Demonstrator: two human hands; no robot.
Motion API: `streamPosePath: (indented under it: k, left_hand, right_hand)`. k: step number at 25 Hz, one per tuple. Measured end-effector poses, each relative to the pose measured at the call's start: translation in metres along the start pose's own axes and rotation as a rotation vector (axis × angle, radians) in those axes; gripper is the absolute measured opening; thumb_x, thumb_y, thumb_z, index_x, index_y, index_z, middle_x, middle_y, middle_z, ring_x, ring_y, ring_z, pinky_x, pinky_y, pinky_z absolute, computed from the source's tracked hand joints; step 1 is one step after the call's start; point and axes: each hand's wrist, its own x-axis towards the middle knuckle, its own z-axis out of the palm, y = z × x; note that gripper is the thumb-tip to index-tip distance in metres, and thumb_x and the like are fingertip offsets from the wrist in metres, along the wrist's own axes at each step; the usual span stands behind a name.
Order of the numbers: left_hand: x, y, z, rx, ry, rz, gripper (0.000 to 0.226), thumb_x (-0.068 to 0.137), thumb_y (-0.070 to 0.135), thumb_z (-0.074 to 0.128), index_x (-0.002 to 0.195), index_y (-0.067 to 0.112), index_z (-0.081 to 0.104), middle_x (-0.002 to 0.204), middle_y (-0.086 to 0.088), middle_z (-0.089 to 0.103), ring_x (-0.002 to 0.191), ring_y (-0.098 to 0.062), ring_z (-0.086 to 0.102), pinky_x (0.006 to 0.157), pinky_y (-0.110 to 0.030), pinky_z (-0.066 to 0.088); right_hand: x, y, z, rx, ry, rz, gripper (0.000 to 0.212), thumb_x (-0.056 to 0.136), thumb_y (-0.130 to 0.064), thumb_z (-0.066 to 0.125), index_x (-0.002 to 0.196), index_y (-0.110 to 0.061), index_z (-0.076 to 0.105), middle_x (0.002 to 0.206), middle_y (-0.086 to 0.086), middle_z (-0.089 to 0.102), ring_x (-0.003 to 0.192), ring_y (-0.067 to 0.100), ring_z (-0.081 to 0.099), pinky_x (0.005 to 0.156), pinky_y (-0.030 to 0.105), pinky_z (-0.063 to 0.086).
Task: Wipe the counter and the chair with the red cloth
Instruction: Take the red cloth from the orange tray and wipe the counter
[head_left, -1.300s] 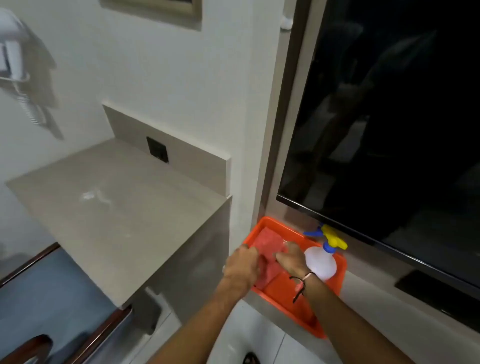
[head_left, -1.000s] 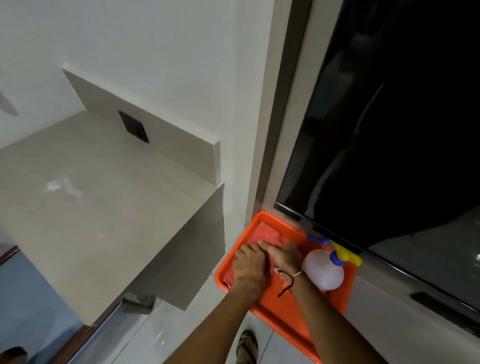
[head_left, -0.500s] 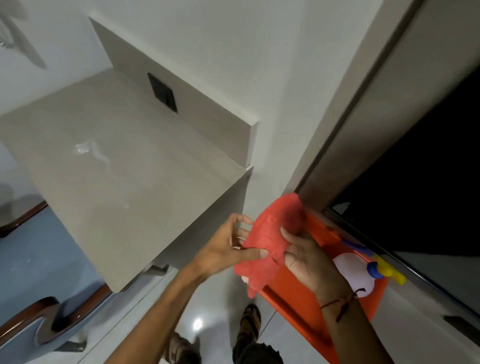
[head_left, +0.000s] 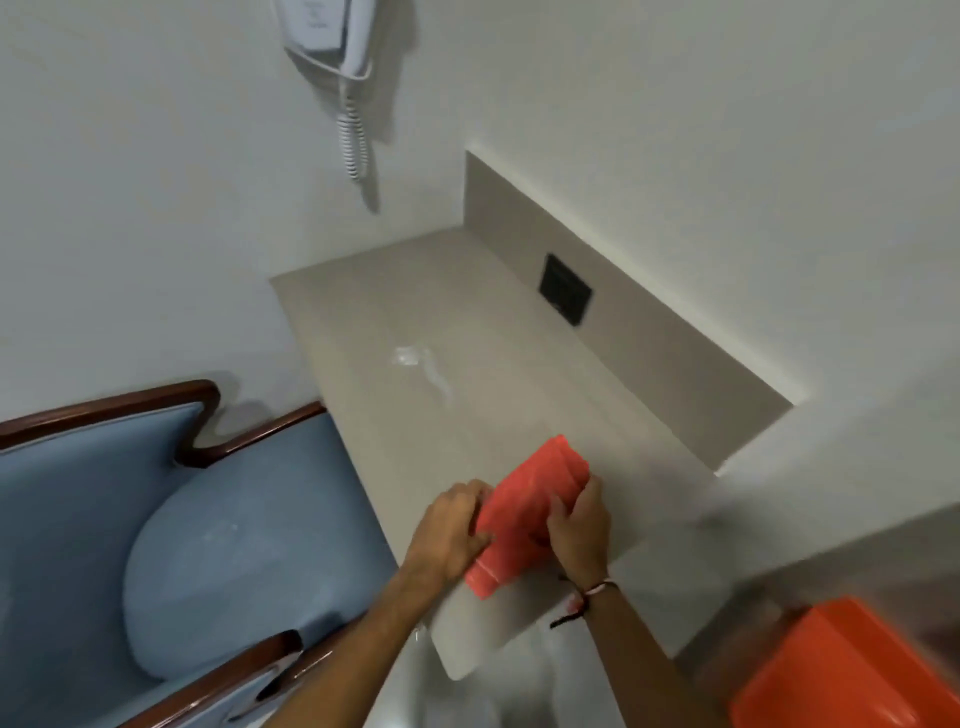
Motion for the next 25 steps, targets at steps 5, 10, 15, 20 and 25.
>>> streamPosePath:
  k: [5,10,15,20,25]
  left_hand:
    - [0.045,-0.087,-0.033,0.43,0.297,-0.071,0.051,0.106,0.033,0.044,0.149,0.006,0.046,0.154,-0.021,0.047,0.14,-0.039,0.047,0.115,-0.048,0.044]
    - [0.112,-0.163,-0.09,0.47,0.292,-0.19,0.078,0.1,0.048,0.002,0.163,0.003,0.016,0.172,-0.02,0.014,0.16,-0.034,0.014,0.132,-0.049,0.016]
    - [0.174,-0.206,-0.131,0.397,0.377,-0.244,0.072,0.102,0.039,0.012,0.161,-0.002,0.019,0.17,-0.024,0.016,0.16,-0.037,0.014,0.131,-0.053,0.02]
    - [0.191,-0.222,-0.134,0.42,0.455,-0.27,0.065,0.105,0.031,0.021,0.162,0.0,0.016,0.172,-0.021,0.012,0.161,-0.033,0.01,0.132,-0.051,0.017]
    - [0.187,-0.219,-0.13,0.387,0.46,-0.281,0.066,0.104,0.029,0.02,0.162,-0.001,0.013,0.173,-0.021,0.009,0.161,-0.033,0.007,0.133,-0.052,0.013]
  right_hand:
    - [-0.014,-0.001,0.088,-0.596,0.117,-0.187,0.09,0.094,-0.058,0.043,0.149,0.013,0.042,0.156,0.035,0.044,0.146,0.047,0.046,0.119,0.059,0.04]
    - [0.038,-0.043,0.168,-0.677,0.1,-0.331,0.092,0.094,-0.06,0.054,0.152,0.009,0.04,0.161,0.031,0.04,0.151,0.043,0.04,0.123,0.058,0.033]
    - [0.164,-0.143,0.261,-0.753,-0.057,-0.61,0.078,0.101,-0.054,0.037,0.159,-0.001,0.033,0.166,0.025,0.035,0.157,0.037,0.031,0.129,0.053,0.025]
    - [0.251,-0.216,0.314,-0.85,-0.226,-0.815,0.072,0.102,-0.044,0.031,0.165,-0.012,0.017,0.174,0.017,0.015,0.163,0.03,0.011,0.132,0.049,0.009]
    - [0.163,-0.105,0.219,-0.747,-0.34,-1.134,0.07,0.097,-0.035,0.045,0.163,-0.02,0.028,0.173,0.009,0.026,0.162,0.027,0.018,0.13,0.052,0.02]
